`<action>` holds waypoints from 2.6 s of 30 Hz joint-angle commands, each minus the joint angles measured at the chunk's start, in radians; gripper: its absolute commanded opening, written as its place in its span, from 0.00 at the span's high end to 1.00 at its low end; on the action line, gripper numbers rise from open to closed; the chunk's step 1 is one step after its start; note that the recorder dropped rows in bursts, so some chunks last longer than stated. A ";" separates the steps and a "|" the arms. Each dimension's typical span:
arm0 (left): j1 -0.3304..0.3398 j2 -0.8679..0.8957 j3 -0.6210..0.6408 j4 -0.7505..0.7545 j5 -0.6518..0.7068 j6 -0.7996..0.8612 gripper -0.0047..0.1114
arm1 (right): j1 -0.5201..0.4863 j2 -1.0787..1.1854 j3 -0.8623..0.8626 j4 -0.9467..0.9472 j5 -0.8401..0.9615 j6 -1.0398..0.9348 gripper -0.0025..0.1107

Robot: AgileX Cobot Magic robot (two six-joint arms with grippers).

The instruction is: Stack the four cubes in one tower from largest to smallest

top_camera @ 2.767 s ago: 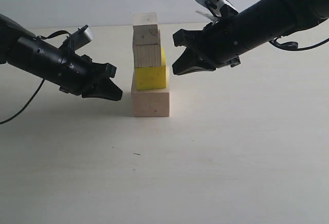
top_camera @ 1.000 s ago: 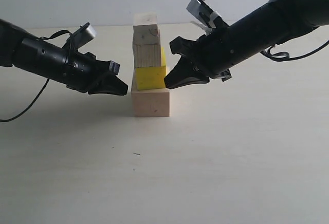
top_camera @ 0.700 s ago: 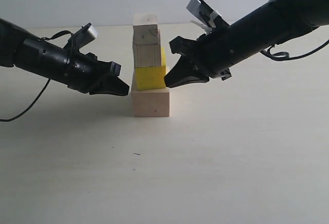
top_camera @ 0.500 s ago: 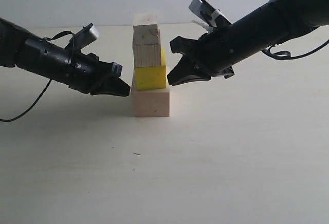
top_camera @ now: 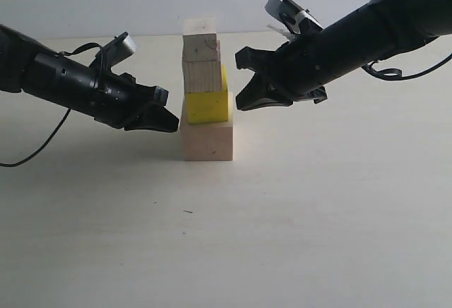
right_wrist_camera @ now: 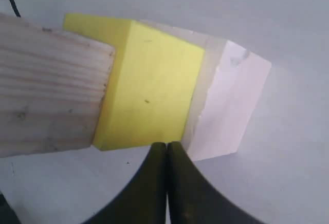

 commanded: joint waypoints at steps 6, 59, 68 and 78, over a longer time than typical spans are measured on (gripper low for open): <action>-0.003 -0.002 0.001 -0.006 -0.007 0.005 0.96 | 0.001 -0.002 0.003 0.010 -0.022 -0.025 0.98; -0.001 -0.002 0.001 0.019 -0.033 0.005 0.96 | 0.006 0.033 0.003 0.035 0.039 -0.055 0.98; -0.001 -0.002 0.001 0.019 -0.035 0.005 0.96 | 0.048 0.033 0.003 0.038 0.017 -0.078 0.98; -0.001 -0.002 0.001 0.021 -0.028 0.005 0.96 | 0.048 0.033 0.003 0.006 0.013 -0.060 0.98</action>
